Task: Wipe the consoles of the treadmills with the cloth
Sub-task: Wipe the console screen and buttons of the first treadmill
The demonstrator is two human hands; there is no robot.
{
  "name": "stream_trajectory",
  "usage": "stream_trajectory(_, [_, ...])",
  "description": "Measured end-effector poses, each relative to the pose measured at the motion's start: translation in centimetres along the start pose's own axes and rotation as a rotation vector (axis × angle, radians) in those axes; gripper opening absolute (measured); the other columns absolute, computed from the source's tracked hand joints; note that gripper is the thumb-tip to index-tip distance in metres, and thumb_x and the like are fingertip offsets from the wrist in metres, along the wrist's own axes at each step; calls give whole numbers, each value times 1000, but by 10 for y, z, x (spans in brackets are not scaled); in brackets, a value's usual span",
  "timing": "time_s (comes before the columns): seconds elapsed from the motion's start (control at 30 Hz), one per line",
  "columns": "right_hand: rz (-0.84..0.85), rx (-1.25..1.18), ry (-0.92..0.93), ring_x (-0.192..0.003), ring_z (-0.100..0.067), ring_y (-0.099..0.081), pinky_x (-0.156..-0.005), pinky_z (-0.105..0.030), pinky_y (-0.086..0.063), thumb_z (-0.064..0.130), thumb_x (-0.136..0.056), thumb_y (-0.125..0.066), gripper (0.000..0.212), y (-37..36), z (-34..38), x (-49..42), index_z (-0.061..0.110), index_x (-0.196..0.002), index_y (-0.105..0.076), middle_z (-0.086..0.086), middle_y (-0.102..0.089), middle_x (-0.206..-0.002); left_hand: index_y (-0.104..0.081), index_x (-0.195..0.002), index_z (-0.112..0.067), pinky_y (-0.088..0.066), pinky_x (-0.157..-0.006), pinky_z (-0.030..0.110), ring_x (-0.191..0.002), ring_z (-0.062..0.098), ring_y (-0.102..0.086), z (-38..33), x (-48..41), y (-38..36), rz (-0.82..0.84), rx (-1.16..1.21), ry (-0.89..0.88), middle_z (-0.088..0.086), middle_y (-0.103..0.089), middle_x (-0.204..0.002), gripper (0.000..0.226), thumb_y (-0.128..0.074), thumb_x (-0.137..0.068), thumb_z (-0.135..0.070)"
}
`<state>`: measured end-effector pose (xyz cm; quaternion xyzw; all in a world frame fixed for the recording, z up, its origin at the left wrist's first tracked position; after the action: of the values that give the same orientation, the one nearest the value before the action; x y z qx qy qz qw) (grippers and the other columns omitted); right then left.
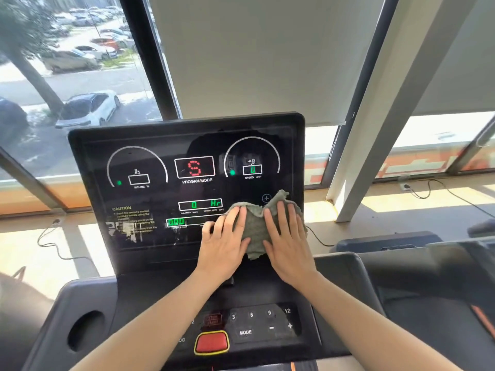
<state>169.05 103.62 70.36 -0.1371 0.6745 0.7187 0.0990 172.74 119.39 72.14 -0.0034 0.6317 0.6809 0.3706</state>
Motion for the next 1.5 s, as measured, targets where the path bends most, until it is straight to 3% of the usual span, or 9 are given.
stream_trajectory(0.17, [0, -40, -8, -153, -37, 7, -122, -56, -18, 38, -99, -49, 76, -7, 10, 4, 18, -160, -9, -15, 3, -167, -30, -158, -14, -33, -104, 47, -132, 25, -44, 8, 3, -2, 38, 9, 7, 6, -33, -158, 80, -59, -94, -52])
stream_trajectory(0.47, [-169, -62, 3, -152, -29, 16, -125, -47, 0, 50, -102, -41, 77, 66, 8, -97, 20, -161, -1, -17, 5, -166, -30, -157, -6, -28, -108, 48, -138, 28, -31, 56, -73, 53, -98, -47, 93, 14, -20, -165, 78, -45, -99, -56])
stream_trajectory(0.7, [-255, -16, 91, -154, -30, 7, -125, -47, -1, 56, -104, -31, 75, 110, 16, -158, 18, -161, -2, -15, 4, -167, -22, -157, -2, -23, -117, 49, -147, 29, -26, 91, -125, 85, -164, -51, 71, 9, -15, -168, 75, -45, -102, -47])
stream_trajectory(0.93, [-234, 34, 124, -153, -34, 5, -125, -51, -5, 57, -104, -29, 73, 100, 37, -156, 17, -160, -5, -17, 2, -166, -14, -160, -4, -16, -121, 49, -153, 30, -18, 107, -105, 73, -107, -20, 112, 8, -3, -170, 80, -36, -103, -56])
stream_trajectory(1.23, [-69, 57, 151, -153, -34, 12, -124, -53, -7, 53, -101, -41, 79, 26, 63, -72, 19, -161, -2, -13, 9, -167, -33, -154, -2, -31, -111, 48, -137, 33, -36, 92, -14, 26, -41, 16, 117, 14, -23, -162, 82, -57, -95, -53])
stream_trajectory(1.5, [26, 14, 154, -153, -33, 8, -123, -53, -12, 44, -97, -52, 81, -7, 75, -16, 22, -161, -6, -10, 4, -167, -45, -148, -3, -41, -95, 46, -115, 35, -49, 81, 46, -2, 13, 65, 173, 18, -43, -140, 73, -58, -93, -49])
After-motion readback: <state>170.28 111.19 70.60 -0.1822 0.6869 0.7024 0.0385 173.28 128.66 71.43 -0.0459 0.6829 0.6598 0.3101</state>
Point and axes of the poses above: each hand's wrist, its own x-axis away from the middle knuckle, its own y-axis out of the back of the hand, z = x × y, the point moved 6 cm from there along -x, towards the middle knuckle
